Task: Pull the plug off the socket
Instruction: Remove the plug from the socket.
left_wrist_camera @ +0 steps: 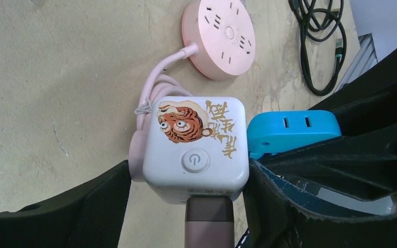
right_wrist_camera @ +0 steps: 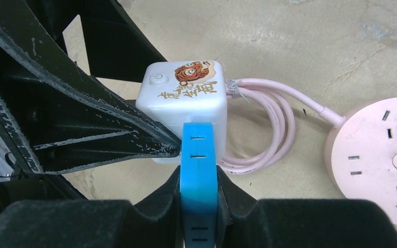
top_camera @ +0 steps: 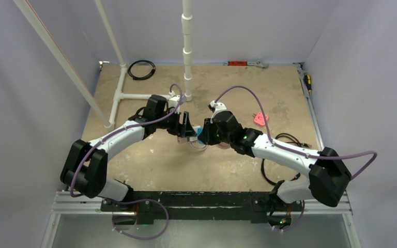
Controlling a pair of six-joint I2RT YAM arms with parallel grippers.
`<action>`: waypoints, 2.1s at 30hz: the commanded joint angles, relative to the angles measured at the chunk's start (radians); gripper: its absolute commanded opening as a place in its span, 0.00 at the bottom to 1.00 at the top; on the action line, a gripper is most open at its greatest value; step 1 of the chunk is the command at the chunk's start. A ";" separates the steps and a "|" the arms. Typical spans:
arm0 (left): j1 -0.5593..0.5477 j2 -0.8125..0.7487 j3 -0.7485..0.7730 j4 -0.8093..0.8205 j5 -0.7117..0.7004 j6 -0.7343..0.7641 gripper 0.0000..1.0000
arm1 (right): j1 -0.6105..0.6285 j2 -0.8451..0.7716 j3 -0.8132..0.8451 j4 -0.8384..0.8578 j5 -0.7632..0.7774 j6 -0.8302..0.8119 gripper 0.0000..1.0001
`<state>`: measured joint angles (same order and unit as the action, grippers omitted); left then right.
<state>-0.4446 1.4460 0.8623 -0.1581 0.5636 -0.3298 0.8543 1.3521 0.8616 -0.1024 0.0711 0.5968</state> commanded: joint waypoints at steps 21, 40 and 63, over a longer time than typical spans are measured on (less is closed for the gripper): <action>0.024 0.028 0.007 -0.021 -0.083 0.035 0.00 | 0.116 0.064 0.185 -0.195 0.410 0.093 0.00; 0.027 -0.052 0.020 -0.029 -0.066 0.077 0.00 | -0.041 -0.045 0.062 -0.004 0.008 -0.073 0.00; 0.033 -0.133 0.007 0.003 -0.058 0.078 0.00 | -0.115 -0.118 0.050 -0.083 0.102 -0.053 0.00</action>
<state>-0.4202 1.4055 0.8658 -0.2195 0.4919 -0.2684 0.7765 1.2797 0.9096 -0.1757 0.1162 0.5312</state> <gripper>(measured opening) 0.705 0.230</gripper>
